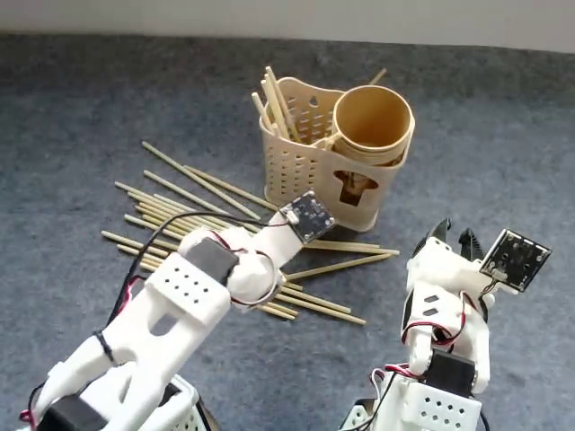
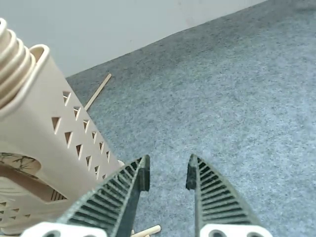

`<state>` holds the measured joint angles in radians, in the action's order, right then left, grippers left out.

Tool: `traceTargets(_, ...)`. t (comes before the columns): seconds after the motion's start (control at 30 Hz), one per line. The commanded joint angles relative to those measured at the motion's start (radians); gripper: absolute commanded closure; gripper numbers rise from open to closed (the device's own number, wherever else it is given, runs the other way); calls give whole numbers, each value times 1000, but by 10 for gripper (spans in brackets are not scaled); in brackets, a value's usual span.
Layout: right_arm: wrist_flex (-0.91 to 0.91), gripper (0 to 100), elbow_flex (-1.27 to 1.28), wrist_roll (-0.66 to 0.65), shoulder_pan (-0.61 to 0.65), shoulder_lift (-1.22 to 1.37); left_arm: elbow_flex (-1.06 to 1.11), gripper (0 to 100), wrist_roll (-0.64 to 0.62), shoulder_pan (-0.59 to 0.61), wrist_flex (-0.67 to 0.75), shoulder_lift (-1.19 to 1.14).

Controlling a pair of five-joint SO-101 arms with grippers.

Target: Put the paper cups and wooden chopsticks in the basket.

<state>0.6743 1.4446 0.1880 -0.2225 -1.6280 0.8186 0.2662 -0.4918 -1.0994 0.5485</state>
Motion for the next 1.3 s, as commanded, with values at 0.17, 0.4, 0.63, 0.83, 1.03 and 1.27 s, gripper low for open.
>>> traceTargets(0.17,-27,871,-5,8,-2,-18,-274,881,12,-25,17,-386)
traceTargets(0.4,-27,871,-5,8,-4,-18,-426,881,12,-58,17,-582)
traceTargets(0.63,-27,871,-5,8,-4,-18,-503,881,11,-108,17,-699)
traceTargets(0.83,-27,871,-5,8,-4,-18,-581,881,11,-108,14,-771)
traceTargets(1.03,-27,871,-5,8,-4,-18,-679,881,11,-124,9,-875)
traceTargets(1.27,-27,871,-5,8,-4,-18,-759,903,11,-124,-34,-960)
